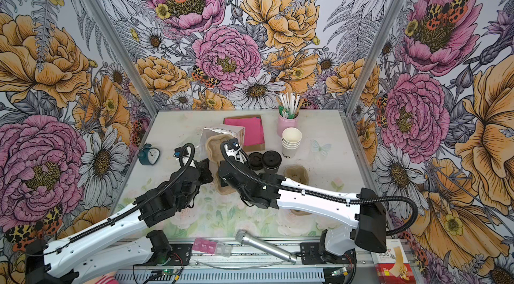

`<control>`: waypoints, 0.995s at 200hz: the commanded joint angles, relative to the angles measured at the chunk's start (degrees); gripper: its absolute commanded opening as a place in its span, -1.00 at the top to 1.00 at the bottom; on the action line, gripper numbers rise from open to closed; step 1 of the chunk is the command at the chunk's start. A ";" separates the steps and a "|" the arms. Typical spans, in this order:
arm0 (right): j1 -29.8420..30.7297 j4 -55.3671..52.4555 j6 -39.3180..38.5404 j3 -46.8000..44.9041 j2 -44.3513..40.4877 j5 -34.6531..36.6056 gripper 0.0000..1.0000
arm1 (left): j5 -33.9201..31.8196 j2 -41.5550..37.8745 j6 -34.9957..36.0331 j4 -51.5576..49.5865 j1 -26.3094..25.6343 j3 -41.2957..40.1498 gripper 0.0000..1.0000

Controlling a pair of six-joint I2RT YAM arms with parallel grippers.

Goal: Pack a coffee takeout order
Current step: Place the cup tray in the takeout bag.

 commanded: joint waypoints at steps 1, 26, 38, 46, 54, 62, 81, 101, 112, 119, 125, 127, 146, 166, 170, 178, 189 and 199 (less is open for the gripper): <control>-1.19 -5.55 1.94 -0.38 1.54 -1.96 0.85 | 1.89 0.02 0.38 1.22 -0.85 0.53 1.00; -2.20 -8.35 1.85 1.84 3.38 -2.69 0.85 | 2.22 0.54 0.76 1.23 -1.87 0.99 1.00; -2.64 -9.06 1.88 2.52 4.11 -3.13 0.85 | 2.33 0.89 0.76 1.23 -2.32 1.15 1.00; -2.93 -9.19 2.26 2.92 4.47 -3.83 0.85 | 2.42 1.21 0.76 1.23 -2.63 1.25 1.00; -2.96 -9.44 2.47 3.51 4.63 -4.51 0.85 | 2.72 1.55 0.62 1.23 -2.78 1.43 1.00; -2.88 -9.50 2.55 3.94 4.85 -4.90 0.85 | 2.82 2.02 0.46 1.23 -3.04 1.47 1.00; -2.99 -9.45 3.80 3.94 4.95 -4.51 0.85 | 2.82 2.88 0.10 1.32 -3.61 1.78 1.00; -3.74 -9.38 4.81 4.74 5.70 -2.27 0.85 | 2.26 3.50 -0.43 1.47 -4.76 1.83 1.00; -4.64 -9.33 5.51 5.59 6.20 -1.21 0.86 | 2.00 3.63 -0.41 1.91 -5.46 1.65 1.00; -5.25 -9.20 5.84 6.29 6.56 -1.08 0.85 | 1.90 3.77 -0.55 2.02 -5.95 1.69 1.00; -5.62 -9.02 5.89 6.95 6.92 -0.98 0.86 | 1.85 3.89 -0.64 2.02 -6.33 1.65 1.00; -5.75 -8.92 5.84 7.19 7.14 -0.93 0.86 | 1.85 3.97 -0.71 2.02 -6.48 1.62 1.00; -6.68 -7.27 5.03 8.56 8.25 -1.44 0.86 | 1.85 4.32 -1.17 2.20 -7.48 1.43 1.00; -7.06 -5.59 4.51 9.08 9.30 -1.42 0.85 | 1.68 4.18 -2.50 2.54 -8.15 0.46 1.00; -7.17 -5.42 4.50 9.14 9.59 -1.32 0.85 | 1.72 4.02 -2.80 2.71 -8.37 0.22 1.00; -7.28 -5.29 4.50 9.35 10.17 -1.28 0.86 | 1.93 3.61 -3.19 3.04 -8.56 -0.29 1.00; -7.50 -5.13 4.20 9.70 10.95 -1.40 0.86 | 2.06 2.98 -3.35 3.16 -8.82 -0.66 1.00; -7.54 -4.60 3.99 9.94 11.69 -1.42 0.85 | 2.03 2.38 -3.42 3.16 -9.05 -1.00 1.00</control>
